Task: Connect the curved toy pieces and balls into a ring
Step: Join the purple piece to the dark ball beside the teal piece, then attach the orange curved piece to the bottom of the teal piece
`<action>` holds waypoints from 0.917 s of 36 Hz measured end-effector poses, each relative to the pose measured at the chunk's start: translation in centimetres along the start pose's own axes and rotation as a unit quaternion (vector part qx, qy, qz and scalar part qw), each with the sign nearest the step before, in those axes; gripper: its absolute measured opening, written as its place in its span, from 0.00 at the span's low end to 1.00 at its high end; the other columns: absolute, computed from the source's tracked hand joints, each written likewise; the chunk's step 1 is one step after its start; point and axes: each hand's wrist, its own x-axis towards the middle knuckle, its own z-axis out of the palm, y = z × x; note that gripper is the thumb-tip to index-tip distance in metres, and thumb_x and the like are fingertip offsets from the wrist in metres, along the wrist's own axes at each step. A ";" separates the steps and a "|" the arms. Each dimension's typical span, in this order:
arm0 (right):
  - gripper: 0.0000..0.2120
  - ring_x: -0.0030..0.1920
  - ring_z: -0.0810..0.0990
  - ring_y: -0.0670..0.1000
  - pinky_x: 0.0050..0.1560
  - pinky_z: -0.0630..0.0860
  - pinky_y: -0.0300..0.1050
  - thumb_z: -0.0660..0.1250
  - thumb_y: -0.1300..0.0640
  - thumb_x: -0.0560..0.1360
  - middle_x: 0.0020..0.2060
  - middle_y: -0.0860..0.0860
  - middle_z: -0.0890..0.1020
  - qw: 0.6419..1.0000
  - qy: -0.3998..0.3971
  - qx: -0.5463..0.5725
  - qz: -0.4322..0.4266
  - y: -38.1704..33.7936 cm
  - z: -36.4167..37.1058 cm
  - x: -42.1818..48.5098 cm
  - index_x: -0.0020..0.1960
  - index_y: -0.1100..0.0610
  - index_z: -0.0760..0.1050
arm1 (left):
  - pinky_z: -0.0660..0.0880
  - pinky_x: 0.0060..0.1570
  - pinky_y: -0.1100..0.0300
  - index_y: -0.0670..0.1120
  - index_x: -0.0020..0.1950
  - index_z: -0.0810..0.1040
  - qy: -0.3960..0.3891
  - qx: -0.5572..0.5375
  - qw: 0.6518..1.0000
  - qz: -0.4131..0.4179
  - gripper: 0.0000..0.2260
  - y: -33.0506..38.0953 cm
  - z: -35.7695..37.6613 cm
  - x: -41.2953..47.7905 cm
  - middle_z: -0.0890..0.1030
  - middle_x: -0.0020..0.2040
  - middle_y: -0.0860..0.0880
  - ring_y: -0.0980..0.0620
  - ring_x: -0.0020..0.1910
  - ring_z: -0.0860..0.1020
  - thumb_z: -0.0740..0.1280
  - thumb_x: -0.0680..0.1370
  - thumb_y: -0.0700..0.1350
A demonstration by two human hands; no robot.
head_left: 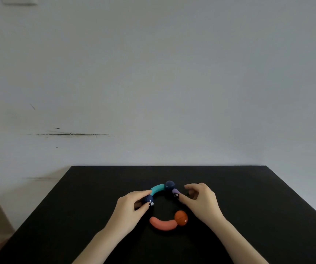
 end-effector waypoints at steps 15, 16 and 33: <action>0.22 0.66 0.61 0.30 0.59 0.66 0.28 0.74 0.48 0.71 0.61 0.28 0.67 0.960 -0.193 -0.037 -0.197 -0.1 -0.9 -4.8 0.63 0.37 0.75 | 0.67 0.45 0.82 0.54 0.63 0.77 0.012 0.009 1.000 -0.022 0.15 0.1 -0.3 0.0 0.80 0.60 0.56 0.71 0.49 0.74 0.70 0.77 0.43; 0.21 0.65 0.62 0.30 0.59 0.66 0.28 0.74 0.49 0.72 0.60 0.28 0.67 0.961 -0.192 -0.037 -0.198 -0.1 -0.6 -4.9 0.62 0.37 0.75 | 0.67 0.46 0.81 0.54 0.63 0.78 0.012 0.010 1.000 -0.022 0.15 0.1 -0.3 0.0 0.80 0.60 0.56 0.70 0.50 0.74 0.70 0.77 0.43; 0.11 0.58 0.71 0.38 0.58 0.72 0.35 0.72 0.54 0.74 0.54 0.41 0.77 0.968 -0.142 -0.037 -0.205 -1.0 0.5 -5.2 0.56 0.44 0.82 | 0.68 0.44 0.82 0.54 0.61 0.79 0.006 -0.006 0.999 -0.032 0.13 0.3 -0.5 0.1 0.81 0.59 0.55 0.71 0.48 0.75 0.70 0.77 0.43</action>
